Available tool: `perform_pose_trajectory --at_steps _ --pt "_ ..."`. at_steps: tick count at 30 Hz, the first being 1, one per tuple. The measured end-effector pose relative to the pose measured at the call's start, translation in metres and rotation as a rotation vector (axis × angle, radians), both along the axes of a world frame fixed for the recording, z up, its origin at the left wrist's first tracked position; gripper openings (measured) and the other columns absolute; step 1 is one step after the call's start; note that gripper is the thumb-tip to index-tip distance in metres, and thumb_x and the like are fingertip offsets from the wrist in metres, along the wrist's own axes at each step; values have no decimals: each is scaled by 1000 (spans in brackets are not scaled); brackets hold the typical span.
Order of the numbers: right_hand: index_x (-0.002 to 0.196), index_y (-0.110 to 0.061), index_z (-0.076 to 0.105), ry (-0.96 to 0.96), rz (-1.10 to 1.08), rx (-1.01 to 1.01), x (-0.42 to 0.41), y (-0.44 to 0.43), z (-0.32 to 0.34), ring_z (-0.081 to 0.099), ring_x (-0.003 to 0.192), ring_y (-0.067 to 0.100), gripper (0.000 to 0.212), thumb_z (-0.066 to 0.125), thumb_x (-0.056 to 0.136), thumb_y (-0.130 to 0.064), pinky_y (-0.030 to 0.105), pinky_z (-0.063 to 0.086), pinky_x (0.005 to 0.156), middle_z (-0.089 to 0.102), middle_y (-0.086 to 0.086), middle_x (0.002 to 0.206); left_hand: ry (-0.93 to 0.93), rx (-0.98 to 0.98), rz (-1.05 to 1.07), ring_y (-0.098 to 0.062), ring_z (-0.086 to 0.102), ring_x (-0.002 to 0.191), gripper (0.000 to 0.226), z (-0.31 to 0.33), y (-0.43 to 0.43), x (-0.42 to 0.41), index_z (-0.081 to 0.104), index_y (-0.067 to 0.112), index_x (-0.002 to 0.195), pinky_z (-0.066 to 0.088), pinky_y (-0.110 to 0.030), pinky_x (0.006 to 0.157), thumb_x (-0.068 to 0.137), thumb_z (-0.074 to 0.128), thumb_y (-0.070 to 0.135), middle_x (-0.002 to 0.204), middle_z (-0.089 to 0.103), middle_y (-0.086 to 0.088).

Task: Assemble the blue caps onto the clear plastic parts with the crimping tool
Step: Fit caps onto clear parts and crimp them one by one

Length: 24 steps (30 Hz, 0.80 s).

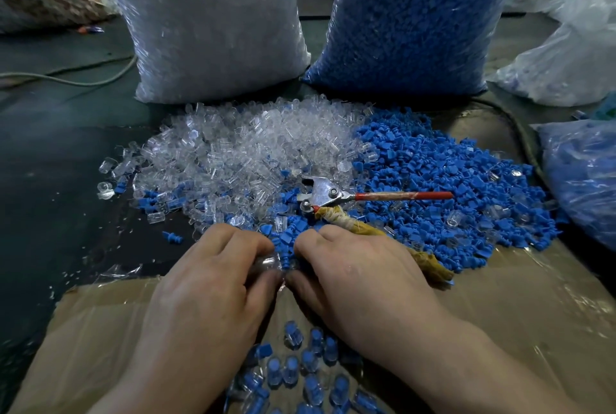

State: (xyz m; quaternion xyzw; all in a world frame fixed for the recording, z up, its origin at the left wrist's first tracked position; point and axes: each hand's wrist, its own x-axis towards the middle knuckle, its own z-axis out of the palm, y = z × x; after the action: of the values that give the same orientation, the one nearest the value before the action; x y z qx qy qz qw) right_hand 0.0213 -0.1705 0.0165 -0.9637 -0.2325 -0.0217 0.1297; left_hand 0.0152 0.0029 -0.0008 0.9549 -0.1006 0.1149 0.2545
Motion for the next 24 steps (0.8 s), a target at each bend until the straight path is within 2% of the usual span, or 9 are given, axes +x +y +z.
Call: perform_pose_trajectory --at_steps 3,6,9,12,14,15,17,21,24 --pt "89 -31 26 -11 -10 10 0 0 -1 53 73 20 23 30 97 -52 35 31 55 34 -11 80 -29 -9 28 -7 61 71 14 -2 1 2 69 32 95 40 -15 62 81 70 34 90 59 17" --pt "87 -30 26 -33 -35 21 1 0 -3 52 72 21 24 35 99 -49 34 31 56 33 -11 79 -54 11 43 -8 60 70 15 -2 1 2 71 30 96 36 -9 65 83 66 36 90 61 16" --pt "86 -30 26 -29 -51 28 2 1 -4 51 71 20 25 38 98 -48 34 32 57 34 -11 78 -54 -20 75 3 54 68 12 -2 1 2 67 33 93 31 -8 65 82 65 38 85 57 22" --pt "85 -29 28 -42 -51 21 3 1 -1 53 68 23 24 45 98 -39 33 31 53 37 -9 77 -50 -105 104 9 56 85 10 -1 2 2 63 39 91 32 -10 63 81 66 40 84 56 27" --pt "85 -28 28 -30 -53 26 3 1 0 45 64 21 23 47 97 -35 33 28 53 37 -9 78 -50 -153 119 15 52 92 11 -2 2 1 61 41 89 34 -12 61 80 67 43 84 59 25" --pt "86 -28 28 -23 -55 31 3 1 0 41 64 19 22 46 96 -34 32 28 54 37 -9 78 -54 -173 124 16 52 92 12 -2 3 1 61 42 89 34 -12 60 79 67 43 91 60 25" --pt "86 -30 29 -6 -66 51 3 1 2 39 66 17 19 44 96 -35 32 28 56 38 -10 78 -60 -203 122 13 55 88 19 -4 2 1 60 43 93 36 -13 59 77 69 44 103 57 29" --pt "94 -30 37 17 -68 79 1 0 3 46 72 18 6 41 94 -35 33 28 58 44 -10 82 -61 -253 94 0 60 82 31 -6 2 1 54 48 104 46 -20 62 77 69 43 96 61 23" --pt "107 -31 50 20 -83 143 1 -2 2 53 80 18 20 40 91 -37 34 38 62 52 -9 86 -100 -229 79 6 57 88 19 -6 4 1 56 46 107 42 -16 65 89 58 49 85 61 22"
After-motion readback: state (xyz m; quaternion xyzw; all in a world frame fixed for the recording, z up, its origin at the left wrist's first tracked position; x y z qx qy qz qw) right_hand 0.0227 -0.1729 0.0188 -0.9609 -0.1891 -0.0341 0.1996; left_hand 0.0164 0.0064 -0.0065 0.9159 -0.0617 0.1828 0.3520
